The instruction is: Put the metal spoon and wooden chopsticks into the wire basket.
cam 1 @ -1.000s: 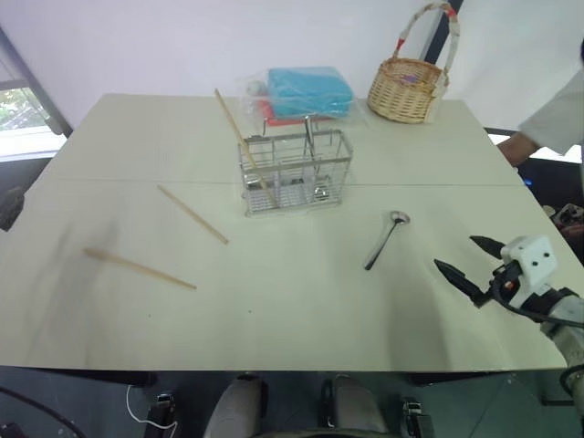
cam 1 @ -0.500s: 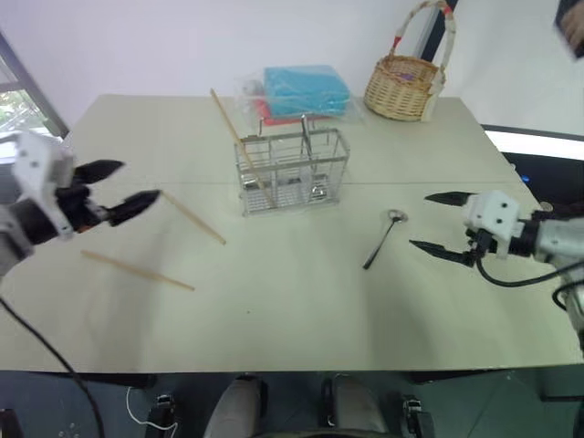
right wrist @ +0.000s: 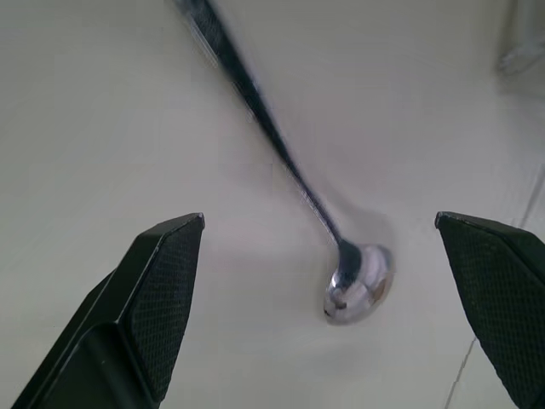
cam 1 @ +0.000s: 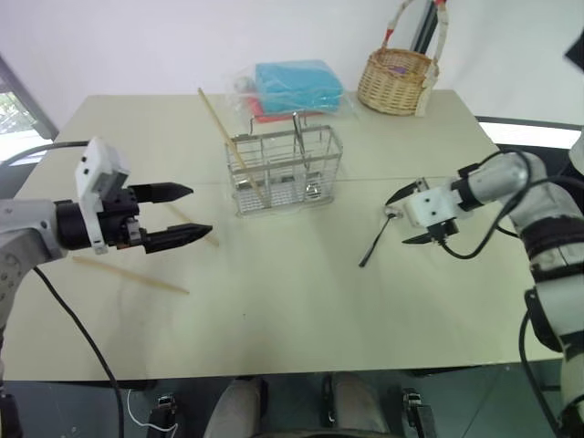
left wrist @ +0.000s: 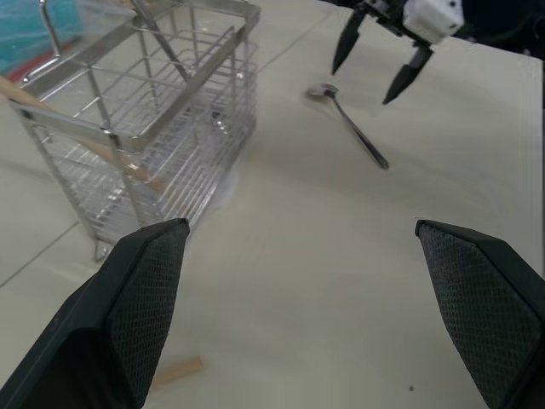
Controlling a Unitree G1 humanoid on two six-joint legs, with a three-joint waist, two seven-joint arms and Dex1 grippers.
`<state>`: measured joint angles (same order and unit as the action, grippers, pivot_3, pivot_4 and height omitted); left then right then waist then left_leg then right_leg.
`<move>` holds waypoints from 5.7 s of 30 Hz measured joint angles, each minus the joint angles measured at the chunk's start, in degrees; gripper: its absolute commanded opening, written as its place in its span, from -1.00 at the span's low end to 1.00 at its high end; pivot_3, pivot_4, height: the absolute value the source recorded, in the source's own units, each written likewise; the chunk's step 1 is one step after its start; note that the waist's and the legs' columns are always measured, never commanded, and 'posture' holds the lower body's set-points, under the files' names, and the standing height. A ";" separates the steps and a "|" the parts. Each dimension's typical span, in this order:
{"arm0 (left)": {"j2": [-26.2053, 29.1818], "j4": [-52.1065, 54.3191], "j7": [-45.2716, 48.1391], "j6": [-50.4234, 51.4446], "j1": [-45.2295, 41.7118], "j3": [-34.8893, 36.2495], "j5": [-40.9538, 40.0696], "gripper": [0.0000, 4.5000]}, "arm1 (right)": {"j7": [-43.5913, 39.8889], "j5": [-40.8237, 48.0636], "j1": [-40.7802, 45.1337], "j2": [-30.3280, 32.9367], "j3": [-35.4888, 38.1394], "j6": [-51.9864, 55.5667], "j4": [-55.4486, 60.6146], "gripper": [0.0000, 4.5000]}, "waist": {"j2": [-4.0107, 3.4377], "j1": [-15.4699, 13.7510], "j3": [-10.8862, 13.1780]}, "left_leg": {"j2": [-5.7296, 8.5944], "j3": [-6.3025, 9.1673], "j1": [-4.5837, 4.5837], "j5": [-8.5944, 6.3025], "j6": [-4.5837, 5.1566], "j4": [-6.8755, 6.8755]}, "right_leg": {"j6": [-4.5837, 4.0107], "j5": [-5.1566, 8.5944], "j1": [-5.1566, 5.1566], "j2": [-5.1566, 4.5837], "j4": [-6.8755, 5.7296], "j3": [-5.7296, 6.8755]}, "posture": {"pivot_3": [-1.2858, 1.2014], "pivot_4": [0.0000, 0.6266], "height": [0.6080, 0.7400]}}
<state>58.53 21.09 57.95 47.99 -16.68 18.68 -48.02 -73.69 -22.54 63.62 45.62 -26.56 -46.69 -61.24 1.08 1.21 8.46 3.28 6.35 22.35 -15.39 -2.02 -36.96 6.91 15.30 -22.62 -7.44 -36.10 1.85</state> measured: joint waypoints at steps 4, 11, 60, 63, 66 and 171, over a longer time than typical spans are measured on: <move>0.01 1.06 0.34 0.59 0.04 -0.37 -0.28 1.00 | 11.02 -11.33 6.12 -2.74 -7.10 -5.21 -6.05 0.99 | 0.07 -0.03 0.01 | -0.01 0.13 0.00 0.08 -0.14 -0.01 | -0.03 0.01 -0.06 0.13 -0.09 -0.08 | 0.03 -0.52 -0.20; 0.00 2.74 -1.78 2.46 -0.68 0.15 -2.36 1.00 | 27.51 -25.04 10.61 -5.89 -16.02 -9.66 -11.20 0.99 | 0.11 0.08 -0.01 | 0.02 0.18 0.00 0.20 -0.34 0.00 | -0.05 0.00 -0.10 0.32 -0.14 -0.19 | 0.03 -0.52 -0.20; -1.31 -5.78 -0.55 -2.79 -11.51 -4.43 1.78 1.00 | 11.16 44.09 -3.00 -11.81 22.48 70.86 44.08 -0.99 | 0.21 0.89 -0.08 | -0.13 0.39 -0.10 0.26 -0.44 0.03 | -0.21 -0.11 -0.06 0.39 -0.09 -0.22 | 0.03 -0.52 -0.20; -1.72 -6.62 -0.54 -3.54 -12.52 -4.67 2.52 1.00 | 17.94 41.52 -3.02 -14.74 22.40 72.57 42.22 -0.99 | 0.22 0.28 -0.08 | -0.10 0.37 0.05 0.27 -0.43 0.00 | -0.18 -0.14 -0.34 0.38 -0.11 -0.21 | 0.03 -0.52 -0.20; -2.59 -7.37 -0.69 -3.78 -13.72 -5.02 2.84 1.00 | 22.15 39.34 -3.11 -17.58 22.44 71.61 39.73 -0.99 | 0.24 -0.20 -0.09 | -0.08 0.32 0.07 0.27 -0.43 0.00 | -0.16 -0.17 -0.39 0.38 -0.14 -0.21 | 0.03 -0.52 -0.20; -36.45 -69.26 -45.29 -19.94 -69.72 19.23 25.00 -0.99 | 31.71 73.23 -36.31 -0.57 40.27 90.60 89.09 0.46 | 1.23 -3.29 -0.13 | 0.06 0.21 0.14 0.24 -0.44 -0.13 | 0.40 -0.46 -0.02 0.06 0.06 0.09 | 0.03 -0.52 -0.20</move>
<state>22.08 -48.17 12.65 28.06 -86.39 37.92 -23.01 -41.98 50.69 27.31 45.05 13.70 43.91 27.85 2.30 -2.07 8.33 3.34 6.55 22.48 -15.14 -2.46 -37.09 7.31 14.85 -22.64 -7.38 -36.04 1.94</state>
